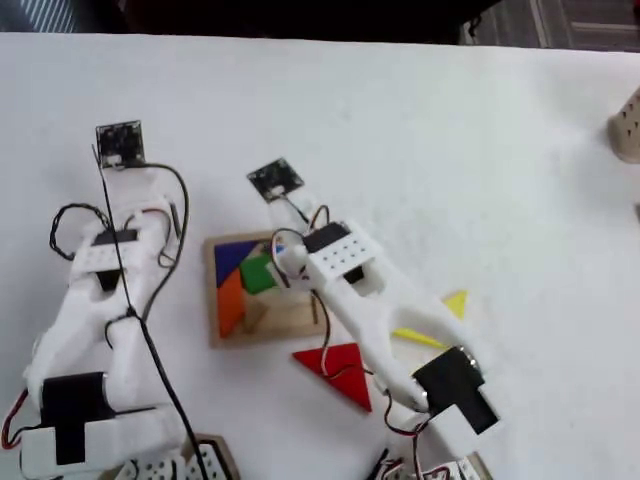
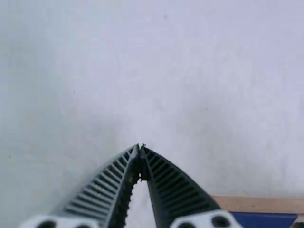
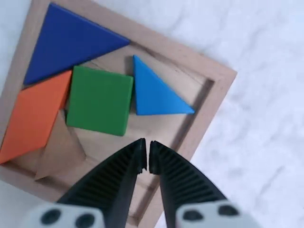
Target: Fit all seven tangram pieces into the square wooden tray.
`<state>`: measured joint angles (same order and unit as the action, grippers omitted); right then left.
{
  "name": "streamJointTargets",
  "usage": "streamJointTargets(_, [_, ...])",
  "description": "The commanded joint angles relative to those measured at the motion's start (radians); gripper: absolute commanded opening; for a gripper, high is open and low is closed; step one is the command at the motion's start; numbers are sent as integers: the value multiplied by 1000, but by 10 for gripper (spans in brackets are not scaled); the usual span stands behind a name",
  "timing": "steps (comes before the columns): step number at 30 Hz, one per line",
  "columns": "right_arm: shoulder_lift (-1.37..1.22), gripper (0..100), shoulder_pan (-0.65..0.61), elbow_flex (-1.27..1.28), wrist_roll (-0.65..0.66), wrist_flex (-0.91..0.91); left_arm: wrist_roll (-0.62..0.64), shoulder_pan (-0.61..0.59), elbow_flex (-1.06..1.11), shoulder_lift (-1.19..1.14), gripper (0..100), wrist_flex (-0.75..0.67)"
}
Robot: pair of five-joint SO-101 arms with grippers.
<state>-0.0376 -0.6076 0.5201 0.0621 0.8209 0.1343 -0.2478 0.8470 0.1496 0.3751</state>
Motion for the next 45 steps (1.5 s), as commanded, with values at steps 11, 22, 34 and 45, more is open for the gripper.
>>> streamJointTargets(11, [-194,18,58,-305,-5,65,12,5,-48,2,23,5])
streamJointTargets(22, [-91,18,44,-253,-6,166,12,5,-48,2,23,5])
streamJointTargets(34, [104,18,-116,83,-86,21,12,5,-48,1,23,5])
streamJointTargets(45, [38,18,-142,35,-86,-39,12,5,-48,1,23,5])
